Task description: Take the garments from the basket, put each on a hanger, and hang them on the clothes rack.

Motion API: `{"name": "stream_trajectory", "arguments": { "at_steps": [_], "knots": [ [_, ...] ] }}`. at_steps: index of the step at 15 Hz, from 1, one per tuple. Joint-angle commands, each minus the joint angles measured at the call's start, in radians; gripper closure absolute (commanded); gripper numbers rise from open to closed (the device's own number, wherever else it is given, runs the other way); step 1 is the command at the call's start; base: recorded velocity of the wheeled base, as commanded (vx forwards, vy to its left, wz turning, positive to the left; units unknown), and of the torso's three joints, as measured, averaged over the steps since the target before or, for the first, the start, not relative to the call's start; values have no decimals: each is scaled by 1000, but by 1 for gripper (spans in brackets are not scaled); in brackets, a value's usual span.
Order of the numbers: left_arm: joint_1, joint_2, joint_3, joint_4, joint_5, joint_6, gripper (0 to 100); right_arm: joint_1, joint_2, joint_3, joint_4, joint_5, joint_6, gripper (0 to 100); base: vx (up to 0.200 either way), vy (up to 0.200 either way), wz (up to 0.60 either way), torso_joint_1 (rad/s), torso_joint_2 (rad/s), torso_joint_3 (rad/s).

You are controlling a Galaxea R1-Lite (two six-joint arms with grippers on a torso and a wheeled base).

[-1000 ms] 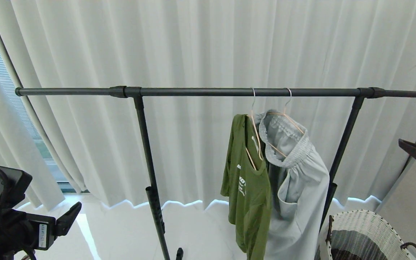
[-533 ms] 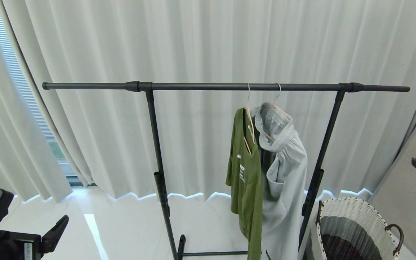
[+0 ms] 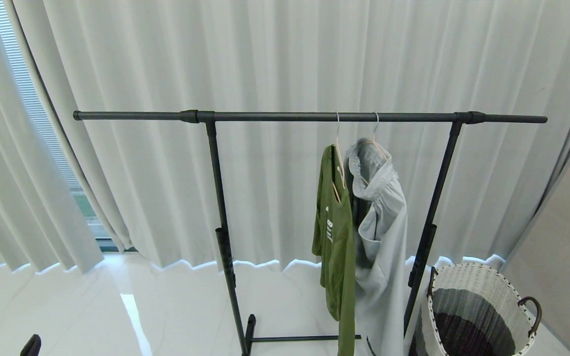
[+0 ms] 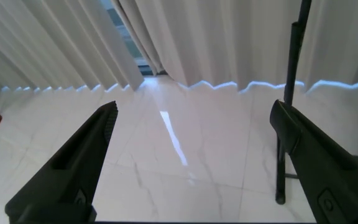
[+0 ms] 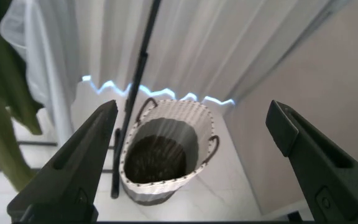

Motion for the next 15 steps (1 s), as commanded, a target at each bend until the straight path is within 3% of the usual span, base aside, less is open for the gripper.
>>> {"name": "stream_trajectory", "arguments": {
  "at_steps": [1, 3, 5, 7, 10, 12, 14, 15],
  "knots": [
    [2, -297, 6, 123, 7, -2, 0, -14, -95, 51, 2, 2, 0, 0, 0, 0, 0, 0, 0, 0],
    [0, -570, 6, 289, 24, -2, 0, -14, -189, 123, 4, 2, 2, 0, 0, 0, 0, 0, 0, 0],
    [-1, -570, 6, 287, 123, -37, 0, -14, -243, 151, 4, 2, 2, 0, 0, 0, 0, 0, 0, 0],
    [-1, -570, 6, 287, 130, -40, 0, -14, -283, 157, 6, 2, 0, 0, 0, 0, 0, 0, 0, 0],
    [-1, -570, 6, 287, 115, -103, 0, -14, -399, 218, 10, 3, 2, 0, 0, 0, 0, 0, 0, 0],
    [-1, -570, 6, 289, -58, -173, 0, -14, -536, 241, 116, 6, 2, 0, 0, 0, 0, 0, 0, 0],
    [-1, -568, 6, 301, -263, -242, 0, -11, -717, 238, 311, 11, 2, 0, 0, 0, 0, 0, 0, 0],
    [-1, -568, 6, 329, -269, -250, 0, -9, -721, 249, 340, 3, 13, 0, 0, 0, 0, 0, 0, 0]
  ]
}}
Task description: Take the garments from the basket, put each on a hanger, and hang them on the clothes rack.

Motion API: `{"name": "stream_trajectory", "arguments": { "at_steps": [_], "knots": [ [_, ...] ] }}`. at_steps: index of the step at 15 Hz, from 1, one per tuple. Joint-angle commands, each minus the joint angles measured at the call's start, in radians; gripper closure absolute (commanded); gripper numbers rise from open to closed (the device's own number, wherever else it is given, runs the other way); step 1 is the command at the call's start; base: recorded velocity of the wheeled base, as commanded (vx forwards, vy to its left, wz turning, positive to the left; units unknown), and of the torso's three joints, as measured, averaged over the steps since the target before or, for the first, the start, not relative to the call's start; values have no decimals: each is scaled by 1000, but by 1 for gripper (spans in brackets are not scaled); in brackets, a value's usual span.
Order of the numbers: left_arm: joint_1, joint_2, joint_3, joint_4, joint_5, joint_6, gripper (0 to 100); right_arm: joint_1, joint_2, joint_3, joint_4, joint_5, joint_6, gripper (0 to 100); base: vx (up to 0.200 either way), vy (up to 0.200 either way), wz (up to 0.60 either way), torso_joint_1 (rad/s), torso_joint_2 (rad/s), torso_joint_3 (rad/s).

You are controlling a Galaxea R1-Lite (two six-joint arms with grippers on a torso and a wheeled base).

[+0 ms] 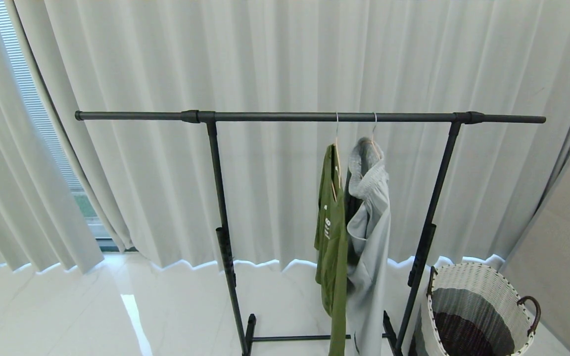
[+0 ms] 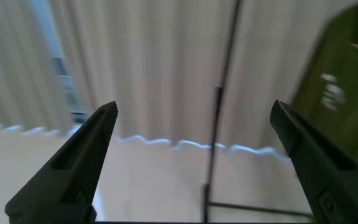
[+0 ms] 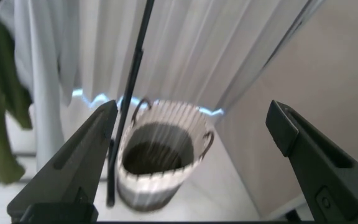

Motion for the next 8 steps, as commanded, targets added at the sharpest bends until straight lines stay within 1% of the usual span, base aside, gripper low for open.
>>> {"name": "stream_trajectory", "arguments": {
  "at_steps": [1, 2, 3, 4, 8],
  "knots": [
    [0, 0, 0, 10, -5, -8, 0, 3, -149, 19, 71, 8, 23, 0, 0, 0, 0, 0, 0, 0],
    [0, -2, 0, 10, -5, -10, 0, 3, -149, 42, 54, 37, 41, 0, 0, 0, 0, 0, 0, 0],
    [0, -2, 0, 10, -5, -13, 0, 3, -151, 113, -7, 48, 53, 0, 0, 0, 0, 0, 0, 0],
    [0, -2, 0, 12, -5, -16, 0, 3, -151, 151, -99, 53, 69, 0, 0, 0, 0, 0, 0, 0],
    [0, -2, 0, 12, -5, -20, 0, 3, -151, 151, -68, 56, 136, 0, 0, 0, 0, 0, 0, 0]
  ]
}}
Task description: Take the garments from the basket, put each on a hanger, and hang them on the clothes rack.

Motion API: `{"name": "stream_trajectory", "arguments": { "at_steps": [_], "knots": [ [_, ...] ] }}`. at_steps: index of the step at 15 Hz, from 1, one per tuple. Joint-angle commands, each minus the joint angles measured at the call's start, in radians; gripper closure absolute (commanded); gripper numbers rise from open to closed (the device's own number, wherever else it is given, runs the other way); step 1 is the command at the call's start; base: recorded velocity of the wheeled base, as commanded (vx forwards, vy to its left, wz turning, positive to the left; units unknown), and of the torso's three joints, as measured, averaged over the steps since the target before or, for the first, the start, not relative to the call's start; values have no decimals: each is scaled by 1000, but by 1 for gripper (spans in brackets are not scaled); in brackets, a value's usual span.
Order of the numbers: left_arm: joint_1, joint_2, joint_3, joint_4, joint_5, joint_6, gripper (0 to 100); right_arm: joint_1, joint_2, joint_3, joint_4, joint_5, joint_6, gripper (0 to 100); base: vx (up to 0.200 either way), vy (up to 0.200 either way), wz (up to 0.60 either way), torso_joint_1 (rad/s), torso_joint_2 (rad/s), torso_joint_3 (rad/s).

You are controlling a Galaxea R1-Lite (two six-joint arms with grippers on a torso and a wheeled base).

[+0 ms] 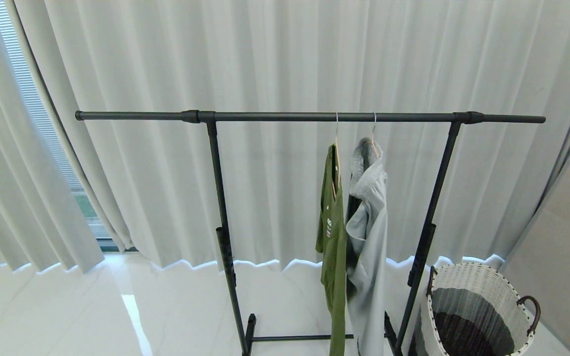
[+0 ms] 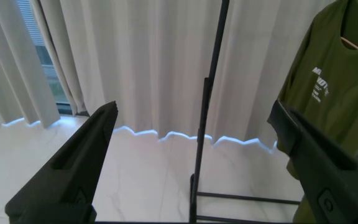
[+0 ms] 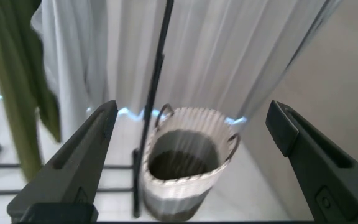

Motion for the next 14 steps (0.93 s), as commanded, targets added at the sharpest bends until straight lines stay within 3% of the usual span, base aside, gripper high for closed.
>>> {"name": "stream_trajectory", "arguments": {
  "at_steps": [1, 4, 7, 14],
  "knots": [
    [0, 0, 0, -1, 1, 0, 0, 0, -1, 5, 2, -9, 8, 0, 0, 0, 0, 0, 0, 0],
    [0, 0, 0, -1, 1, 0, 0, 3, 2, 5, 53, 17, 8, 0, 0, 0, 0, 0, 0, 0],
    [0, 0, 0, -1, 1, 0, 0, 175, -39, 5, 55, 18, 36, 0, 0, 0, 0, 0, 0, 0],
    [0, 0, 0, -1, 1, 0, 0, 138, -94, 5, 59, 6, 78, 0, 0, 0, 0, 0, 0, 0]
  ]
}}
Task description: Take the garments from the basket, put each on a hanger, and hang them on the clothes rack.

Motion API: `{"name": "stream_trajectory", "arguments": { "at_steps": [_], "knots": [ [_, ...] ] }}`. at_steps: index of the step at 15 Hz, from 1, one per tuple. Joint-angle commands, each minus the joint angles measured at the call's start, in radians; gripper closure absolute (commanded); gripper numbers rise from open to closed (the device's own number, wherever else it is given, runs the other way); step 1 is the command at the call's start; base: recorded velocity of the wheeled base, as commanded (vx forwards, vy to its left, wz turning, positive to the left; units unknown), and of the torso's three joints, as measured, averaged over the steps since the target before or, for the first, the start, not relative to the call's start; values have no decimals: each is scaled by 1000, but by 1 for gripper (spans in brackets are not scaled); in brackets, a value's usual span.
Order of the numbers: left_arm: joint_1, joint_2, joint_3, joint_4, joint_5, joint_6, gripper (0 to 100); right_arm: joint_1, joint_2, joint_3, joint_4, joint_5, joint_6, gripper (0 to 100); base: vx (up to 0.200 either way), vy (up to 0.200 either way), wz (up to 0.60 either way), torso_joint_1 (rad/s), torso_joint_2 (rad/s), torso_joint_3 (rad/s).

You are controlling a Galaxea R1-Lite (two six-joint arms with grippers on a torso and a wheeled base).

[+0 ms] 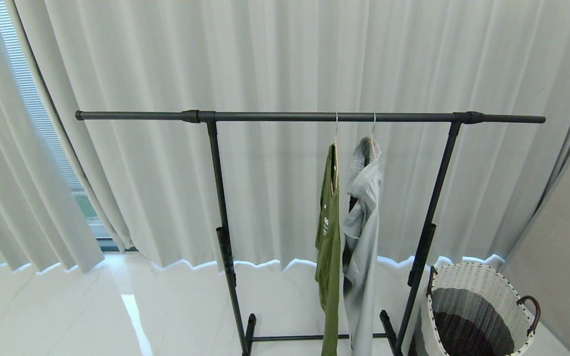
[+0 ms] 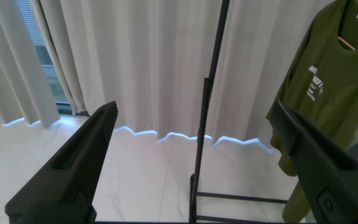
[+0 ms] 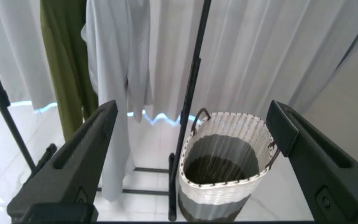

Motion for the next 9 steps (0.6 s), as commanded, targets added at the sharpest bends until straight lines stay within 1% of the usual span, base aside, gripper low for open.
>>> {"name": "stream_trajectory", "arguments": {
  "at_steps": [1, 9],
  "knots": [
    [0, 0, 0, 0, 0, 0, 0, 0, -8, 0, -1, 1, -1, 0, 0, 0, 0, 0, 0, 0],
    [0, 0, 0, 0, 0, 0, 0, 0, -10, 0, -1, -2, 11, 0, 0, 0, 0, 0, 0, 0]
  ]
}}
